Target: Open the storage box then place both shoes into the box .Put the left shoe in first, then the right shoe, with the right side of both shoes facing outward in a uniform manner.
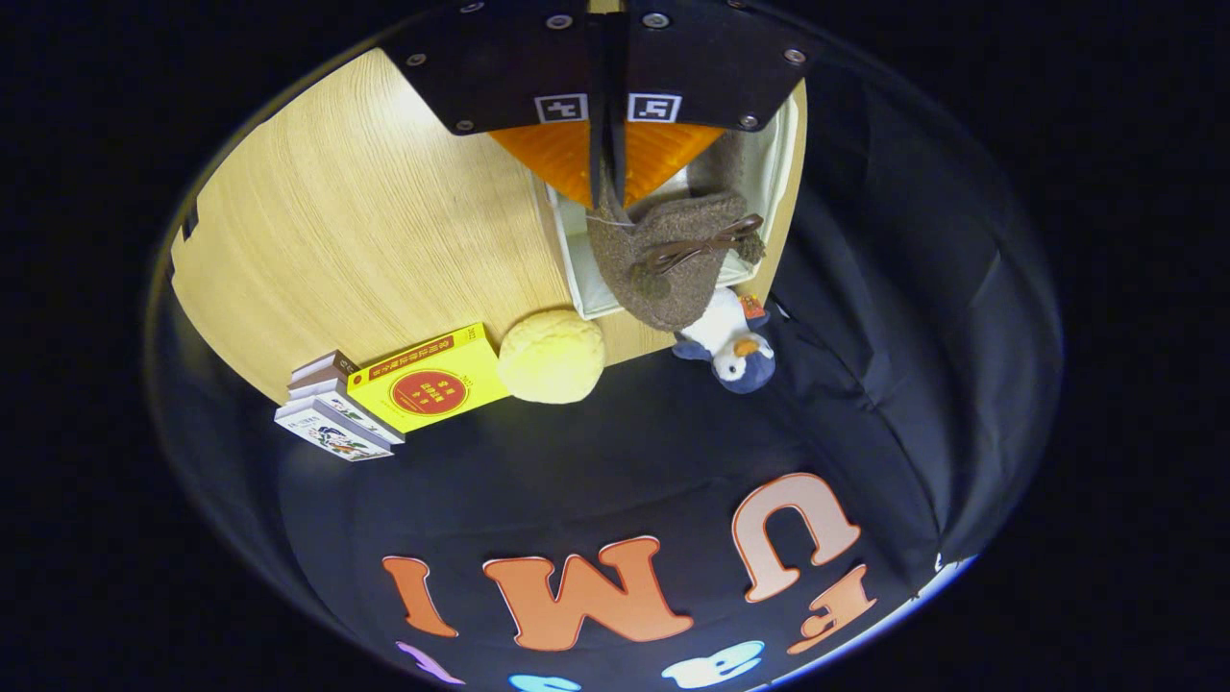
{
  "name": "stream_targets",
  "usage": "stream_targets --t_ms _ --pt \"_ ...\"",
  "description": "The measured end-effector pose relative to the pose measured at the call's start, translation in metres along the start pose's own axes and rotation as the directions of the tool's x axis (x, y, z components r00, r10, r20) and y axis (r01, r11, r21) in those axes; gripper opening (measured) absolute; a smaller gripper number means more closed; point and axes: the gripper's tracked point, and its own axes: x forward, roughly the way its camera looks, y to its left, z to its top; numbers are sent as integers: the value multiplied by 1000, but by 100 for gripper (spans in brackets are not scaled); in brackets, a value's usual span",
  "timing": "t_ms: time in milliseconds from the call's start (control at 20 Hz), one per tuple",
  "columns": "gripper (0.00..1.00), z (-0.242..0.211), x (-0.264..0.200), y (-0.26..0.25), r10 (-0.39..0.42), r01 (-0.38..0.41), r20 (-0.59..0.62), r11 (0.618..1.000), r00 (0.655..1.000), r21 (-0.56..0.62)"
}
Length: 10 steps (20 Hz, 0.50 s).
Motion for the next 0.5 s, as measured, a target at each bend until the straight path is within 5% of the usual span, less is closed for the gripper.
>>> stream_targets --t_ms 150,500 --pt "3 -7 -1 -6 -13 13 -13 1000 1000 10" --pt "55 35 -38 -3 32 -30 88 999 996 -20"
